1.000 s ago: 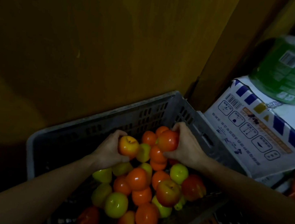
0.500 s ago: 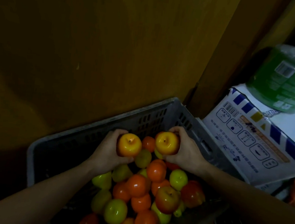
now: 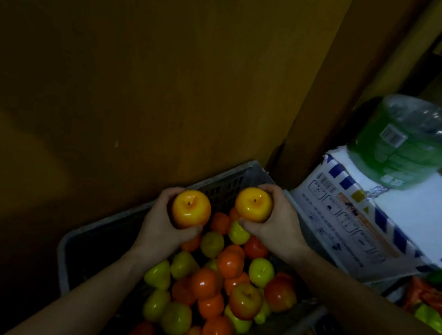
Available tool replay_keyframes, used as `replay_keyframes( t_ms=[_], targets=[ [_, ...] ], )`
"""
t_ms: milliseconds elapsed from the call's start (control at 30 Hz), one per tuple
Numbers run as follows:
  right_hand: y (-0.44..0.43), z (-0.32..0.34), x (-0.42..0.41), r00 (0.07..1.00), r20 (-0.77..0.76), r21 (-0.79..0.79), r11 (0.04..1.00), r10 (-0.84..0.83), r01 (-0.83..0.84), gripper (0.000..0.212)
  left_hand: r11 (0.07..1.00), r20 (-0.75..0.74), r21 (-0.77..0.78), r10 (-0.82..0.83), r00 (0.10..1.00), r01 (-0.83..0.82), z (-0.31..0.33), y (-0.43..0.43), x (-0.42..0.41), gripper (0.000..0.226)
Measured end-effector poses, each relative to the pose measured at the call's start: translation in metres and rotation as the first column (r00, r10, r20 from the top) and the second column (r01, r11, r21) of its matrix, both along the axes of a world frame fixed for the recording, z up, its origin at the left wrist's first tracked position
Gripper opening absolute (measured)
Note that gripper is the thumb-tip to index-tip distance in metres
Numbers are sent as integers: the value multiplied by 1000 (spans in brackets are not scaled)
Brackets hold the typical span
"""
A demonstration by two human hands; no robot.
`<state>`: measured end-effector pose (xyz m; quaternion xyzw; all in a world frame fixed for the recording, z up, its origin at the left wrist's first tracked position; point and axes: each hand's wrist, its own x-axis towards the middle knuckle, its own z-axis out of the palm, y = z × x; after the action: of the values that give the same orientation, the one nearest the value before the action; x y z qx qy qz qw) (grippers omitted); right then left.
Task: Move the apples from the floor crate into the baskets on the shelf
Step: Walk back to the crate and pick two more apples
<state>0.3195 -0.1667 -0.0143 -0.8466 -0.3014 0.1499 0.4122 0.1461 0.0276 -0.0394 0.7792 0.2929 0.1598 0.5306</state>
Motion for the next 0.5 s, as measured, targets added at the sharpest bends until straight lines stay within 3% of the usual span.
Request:
replay_keyframes(
  t_ms=[233, 500],
  targets=[
    [-20, 183, -28, 996, 30, 6, 996, -90, 90, 79, 998, 43, 58, 31, 999, -33, 189, -20, -13, 84],
    [-27, 408, -52, 995, 34, 92, 992, -94, 91, 82, 997, 41, 2, 76, 996, -76, 421, -31, -53, 88]
  ],
)
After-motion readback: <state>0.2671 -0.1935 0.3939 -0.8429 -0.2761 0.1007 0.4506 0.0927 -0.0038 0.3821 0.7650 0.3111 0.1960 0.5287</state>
